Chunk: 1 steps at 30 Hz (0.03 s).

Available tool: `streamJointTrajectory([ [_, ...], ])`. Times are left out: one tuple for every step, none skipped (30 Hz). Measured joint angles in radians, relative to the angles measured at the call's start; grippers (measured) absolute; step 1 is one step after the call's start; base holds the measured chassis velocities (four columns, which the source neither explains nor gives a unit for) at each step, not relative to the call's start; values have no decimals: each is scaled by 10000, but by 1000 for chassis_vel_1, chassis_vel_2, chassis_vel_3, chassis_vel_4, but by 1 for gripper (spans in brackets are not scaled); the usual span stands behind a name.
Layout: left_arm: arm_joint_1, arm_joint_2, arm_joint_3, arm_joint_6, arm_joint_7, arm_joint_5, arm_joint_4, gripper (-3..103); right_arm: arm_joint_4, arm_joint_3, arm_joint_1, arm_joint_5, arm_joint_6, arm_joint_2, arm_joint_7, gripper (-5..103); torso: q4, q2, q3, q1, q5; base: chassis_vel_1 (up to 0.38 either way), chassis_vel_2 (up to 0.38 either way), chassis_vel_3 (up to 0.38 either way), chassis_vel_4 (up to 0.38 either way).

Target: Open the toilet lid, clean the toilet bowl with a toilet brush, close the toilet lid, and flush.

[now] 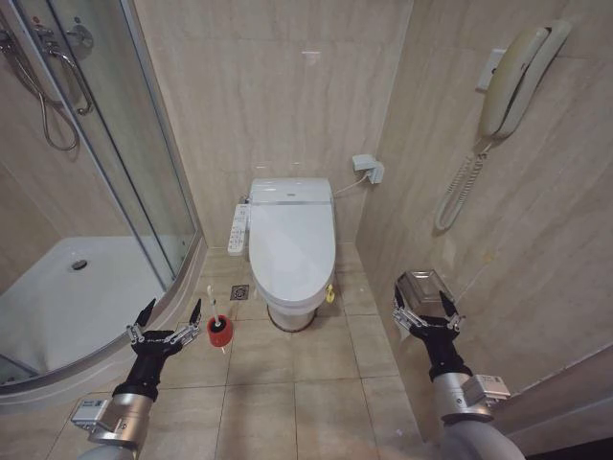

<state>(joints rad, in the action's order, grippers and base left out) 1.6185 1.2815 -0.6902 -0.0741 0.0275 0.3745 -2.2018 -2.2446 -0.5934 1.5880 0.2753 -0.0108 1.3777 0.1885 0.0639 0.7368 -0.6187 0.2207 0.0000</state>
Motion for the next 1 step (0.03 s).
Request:
streamJointTrajectory([
  [0,0,0,0,0,0,0,100,0,0,0,0,0,0,0,100,0,0,0,0,0,0,0,0,0],
])
